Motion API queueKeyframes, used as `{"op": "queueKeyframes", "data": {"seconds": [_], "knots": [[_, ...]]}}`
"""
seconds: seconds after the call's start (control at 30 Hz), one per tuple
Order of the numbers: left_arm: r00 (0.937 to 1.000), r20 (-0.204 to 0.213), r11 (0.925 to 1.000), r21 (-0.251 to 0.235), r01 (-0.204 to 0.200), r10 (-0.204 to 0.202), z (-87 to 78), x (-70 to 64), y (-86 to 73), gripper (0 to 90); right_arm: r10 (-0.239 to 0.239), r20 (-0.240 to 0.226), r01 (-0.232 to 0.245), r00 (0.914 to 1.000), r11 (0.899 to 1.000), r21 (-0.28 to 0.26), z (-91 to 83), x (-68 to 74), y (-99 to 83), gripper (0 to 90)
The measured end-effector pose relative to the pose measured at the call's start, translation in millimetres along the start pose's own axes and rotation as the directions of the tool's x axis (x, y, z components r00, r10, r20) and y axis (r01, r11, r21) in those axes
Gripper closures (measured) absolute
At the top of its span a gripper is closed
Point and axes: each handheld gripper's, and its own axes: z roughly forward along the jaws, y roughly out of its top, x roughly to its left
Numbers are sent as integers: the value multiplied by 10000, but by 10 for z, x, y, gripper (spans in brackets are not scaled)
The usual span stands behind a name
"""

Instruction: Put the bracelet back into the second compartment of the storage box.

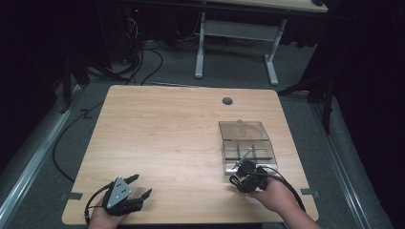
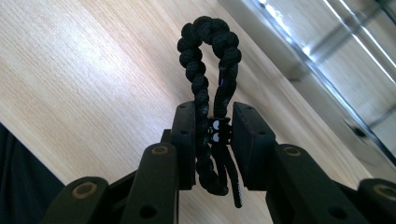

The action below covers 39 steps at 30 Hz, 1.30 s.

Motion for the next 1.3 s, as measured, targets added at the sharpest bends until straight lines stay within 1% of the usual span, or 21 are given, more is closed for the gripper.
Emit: {"op": "queueKeyframes", "data": {"seconds": [0.13,0.17,0.23,0.27,0.3,0.33,0.47,0.5,0.53,0.57,0.73,0.9,1.03,1.07,1.13,1.17,1.2,1.3], "knots": [[10000,-2,10000,4,7,-7,1,0,0,309,100,24,-100,9999,9999,12,-76,-71,-62,714],[10000,5,10000,20,10,-10,1,0,1,309,213,37,-213,9998,9998,15,-96,-87,-78,714],[10000,1,10000,26,3,-3,1,1,1,309,265,91,-265,9996,9996,1,-140,-140,-109,714],[10000,0,10000,26,1,-1,1,1,1,309,368,99,-368,9993,9993,34,-166,-163,-124,714],[10000,1,10000,29,0,0,1,1,1,309,356,131,-356,9993,9994,2,-187,-196,-138,714],[10000,3,10000,28,3,-3,1,1,1,309,520,138,-520,9986,9986,-19,-209,-219,-155,714],[10000,15,10000,32,10,-10,1,1,1,309,680,287,-680,9973,9977,-17,-286,-327,-210,714],[10000,15,10000,32,12,-12,2,1,1,309,798,288,-798,9964,9968,-15,-305,-344,-221,714],[10000,15,10000,32,12,-12,1,1,1,309,720,340,-719,9968,9974,-50,-323,-373,-231,714],[10000,17,10000,31,13,-13,2,1,1,309,834,389,-833,9958,9965,-46,-343,-386,-240,714],[10000,1,10000,28,4,-4,1,1,1,309,955,573,-951,9938,9954,-103,-437,-479,-251,714],[10000,4,10000,25,25,-25,1,2,1,309,1029,631,-1021,9927,9946,-158,-522,-568,-194,714],[10000,15,10000,16,40,-40,0,3,1,309,1041,708,-1036,9920,9946,-107,-536,-629,-115,714],[10000,19,10000,20,46,-46,0,4,1,309,1007,680,-1003,9926,9949,-91,-529,-651,-84,714],[10000,14,10000,20,42,-42,-1,5,1,309,1121,674,-1123,9914,9937,-10,-513,-674,-31,714],[10000,17,10000,20,47,-47,-2,5,1,309,984,696,-985,9927,9951,-17,-499,-697,-5,713],[10000,22,10000,25,51,-51,-2,5,0,308,1052,692,-1054,9920,9944,-19,-483,-707,22,714],[10000,23,10000,9,62,-62,-3,6,-1,308,1013,641,-1019,9928,9948,70,-435,-753,102,714]]}}
